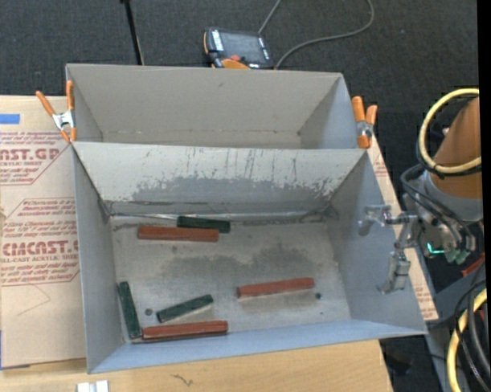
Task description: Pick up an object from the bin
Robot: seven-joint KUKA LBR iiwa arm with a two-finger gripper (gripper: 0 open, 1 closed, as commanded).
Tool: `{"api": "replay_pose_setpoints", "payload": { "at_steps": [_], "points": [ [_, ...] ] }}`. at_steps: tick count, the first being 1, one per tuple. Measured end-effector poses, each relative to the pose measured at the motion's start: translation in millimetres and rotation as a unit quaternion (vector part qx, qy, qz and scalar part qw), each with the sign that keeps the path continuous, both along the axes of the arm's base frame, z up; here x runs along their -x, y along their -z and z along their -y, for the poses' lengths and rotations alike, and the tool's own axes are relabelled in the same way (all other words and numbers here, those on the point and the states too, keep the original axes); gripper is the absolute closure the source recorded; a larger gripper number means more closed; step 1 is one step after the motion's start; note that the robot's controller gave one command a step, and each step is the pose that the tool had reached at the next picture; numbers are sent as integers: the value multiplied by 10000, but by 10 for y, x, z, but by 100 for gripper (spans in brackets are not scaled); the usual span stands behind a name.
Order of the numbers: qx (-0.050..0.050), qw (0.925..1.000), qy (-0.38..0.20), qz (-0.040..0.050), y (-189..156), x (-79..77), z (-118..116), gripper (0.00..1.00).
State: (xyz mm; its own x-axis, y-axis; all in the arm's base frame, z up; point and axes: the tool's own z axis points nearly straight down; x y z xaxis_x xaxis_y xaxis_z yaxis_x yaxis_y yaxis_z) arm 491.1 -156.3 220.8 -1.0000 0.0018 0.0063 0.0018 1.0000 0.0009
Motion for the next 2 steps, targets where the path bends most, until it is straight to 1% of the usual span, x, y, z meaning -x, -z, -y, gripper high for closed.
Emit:
{"api": "replay_pose_setpoints", "payload": {
  "at_steps": [1, 2],
  "points": [
    [-15, 9987, -501, -3, 1348, -41, -442, 0],
    [5, 9947, -1021, 77, 1504, -12, -842, 0]
  ]
}}
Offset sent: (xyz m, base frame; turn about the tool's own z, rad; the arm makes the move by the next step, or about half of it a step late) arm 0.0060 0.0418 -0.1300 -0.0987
